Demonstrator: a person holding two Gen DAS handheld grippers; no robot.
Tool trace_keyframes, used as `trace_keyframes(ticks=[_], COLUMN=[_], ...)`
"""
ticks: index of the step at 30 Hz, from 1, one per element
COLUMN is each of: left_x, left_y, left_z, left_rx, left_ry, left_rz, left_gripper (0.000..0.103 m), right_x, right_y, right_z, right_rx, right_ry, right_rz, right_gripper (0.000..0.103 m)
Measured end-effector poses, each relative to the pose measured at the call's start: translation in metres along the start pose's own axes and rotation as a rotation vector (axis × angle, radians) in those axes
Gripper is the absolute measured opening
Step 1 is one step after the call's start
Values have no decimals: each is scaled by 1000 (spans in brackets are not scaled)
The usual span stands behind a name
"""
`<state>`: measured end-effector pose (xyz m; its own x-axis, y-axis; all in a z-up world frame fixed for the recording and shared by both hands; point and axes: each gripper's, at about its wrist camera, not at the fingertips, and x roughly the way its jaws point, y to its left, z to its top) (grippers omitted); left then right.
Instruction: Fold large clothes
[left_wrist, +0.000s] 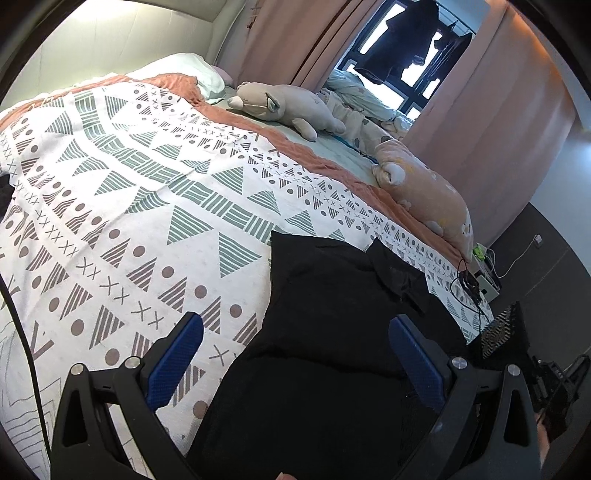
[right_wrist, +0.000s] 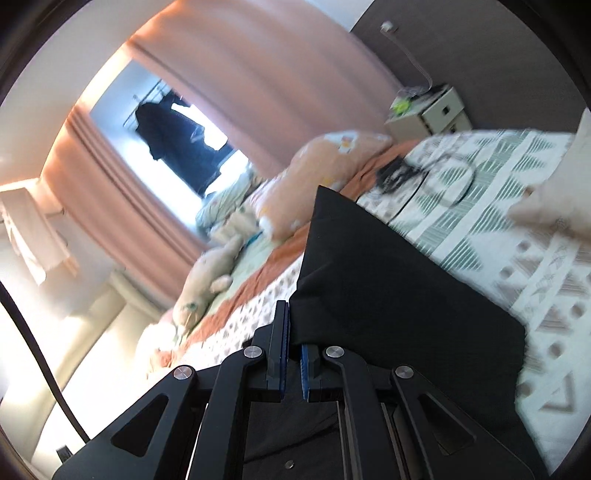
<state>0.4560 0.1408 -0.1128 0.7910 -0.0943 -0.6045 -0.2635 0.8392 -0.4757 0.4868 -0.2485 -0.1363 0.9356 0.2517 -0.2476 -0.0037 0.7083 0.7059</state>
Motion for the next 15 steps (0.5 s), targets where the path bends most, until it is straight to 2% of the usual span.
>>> trace_keyframes(ticks=[3,6,10,12,13,14,15], left_x=[-1,0,1,3,4,5,5], left_y=[5,7,6,4,3,2,2], left_z=[2,3,3,2,1,0,0], left_rx=[-16,-32,-24,-18,-16,-14,-13], left_ry=[-3,-4,-3,2,5,7,9], left_rz=[-1,-4,2,5,5,6,5], left_gripper=[103,103,103,103,103,103,103], right_x=[42,80,122,127,128,124,122], right_y=[-6,-16,-33,-39,-38,-37,-40], right_z=[-6,-20,-34,-33,-29,-30,-25], right_rx=[6,37,85,92,96,102,113], right_ry=[75,185,348,373,384,392,389], right_rz=[14,31,-61,-86,-93,-95,-82], right_gripper=[2,3,8,28,59,79,79])
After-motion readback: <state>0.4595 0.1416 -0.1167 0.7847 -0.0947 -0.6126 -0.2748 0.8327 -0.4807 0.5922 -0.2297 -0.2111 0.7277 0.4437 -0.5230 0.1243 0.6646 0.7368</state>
